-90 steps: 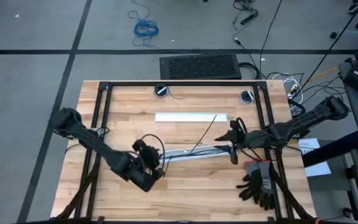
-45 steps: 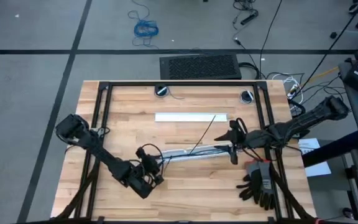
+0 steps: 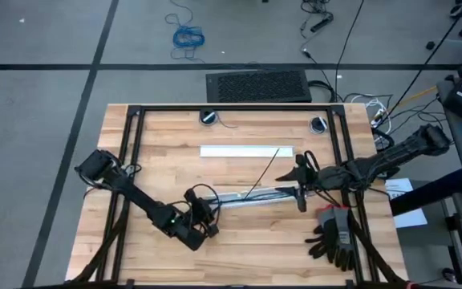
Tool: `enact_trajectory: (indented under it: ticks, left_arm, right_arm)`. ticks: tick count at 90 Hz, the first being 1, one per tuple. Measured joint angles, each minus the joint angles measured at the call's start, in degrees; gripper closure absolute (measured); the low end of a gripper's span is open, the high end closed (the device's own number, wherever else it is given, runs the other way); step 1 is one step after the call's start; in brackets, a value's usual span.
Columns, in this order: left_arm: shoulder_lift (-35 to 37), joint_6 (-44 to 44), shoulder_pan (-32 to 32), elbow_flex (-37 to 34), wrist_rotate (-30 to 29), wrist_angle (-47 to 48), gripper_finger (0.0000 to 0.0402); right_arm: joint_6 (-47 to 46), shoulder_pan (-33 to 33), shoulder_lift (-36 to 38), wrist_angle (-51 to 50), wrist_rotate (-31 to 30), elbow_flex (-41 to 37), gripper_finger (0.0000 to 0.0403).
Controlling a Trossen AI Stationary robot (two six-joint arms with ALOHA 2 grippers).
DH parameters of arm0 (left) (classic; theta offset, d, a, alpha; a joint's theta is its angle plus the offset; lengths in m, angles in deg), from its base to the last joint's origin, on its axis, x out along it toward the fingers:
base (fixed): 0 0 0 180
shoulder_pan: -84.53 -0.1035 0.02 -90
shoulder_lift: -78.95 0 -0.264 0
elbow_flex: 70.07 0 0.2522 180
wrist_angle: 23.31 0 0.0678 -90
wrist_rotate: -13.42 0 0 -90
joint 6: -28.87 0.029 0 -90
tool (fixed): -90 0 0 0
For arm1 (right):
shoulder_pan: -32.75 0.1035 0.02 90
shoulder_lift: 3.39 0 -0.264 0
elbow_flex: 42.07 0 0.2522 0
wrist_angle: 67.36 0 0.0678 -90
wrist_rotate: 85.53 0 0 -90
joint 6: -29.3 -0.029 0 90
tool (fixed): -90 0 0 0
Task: Ziptie cables
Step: Put the cable wires on the cable white duct tray
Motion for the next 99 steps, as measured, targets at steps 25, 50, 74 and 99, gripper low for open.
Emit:
enact_trajectory:
  ticks: [25, 50, 74, 99]
  left_arm:
    - [0.0, -0.6, -4.6, 0.0, -0.2, 0.1, 0.0305]
    - [0.5, -1.6, -8.3, 0.3, 0.0, 0.6, 0.0318]
    - [6.0, 4.8, -6.2, 2.4, -0.7, 0.6, 0.0318]
    - [13.2, 6.9, -2.2, 2.4, -4.7, 4.9, 0.0318]
  right_arm:
    - [0.2, -0.3, 0.0, 0.0, 0.0, 0.0, 0.0268]
    - [-1.6, -0.2, 0.0, -0.7, 2.4, 0.0, 0.0268]
    - [-6.5, -1.2, -5.4, -2.9, 5.7, 0.0, 0.027]
    - [-6.2, -5.1, -18.3, 8.1, 8.4, 0.0, 0.0288]
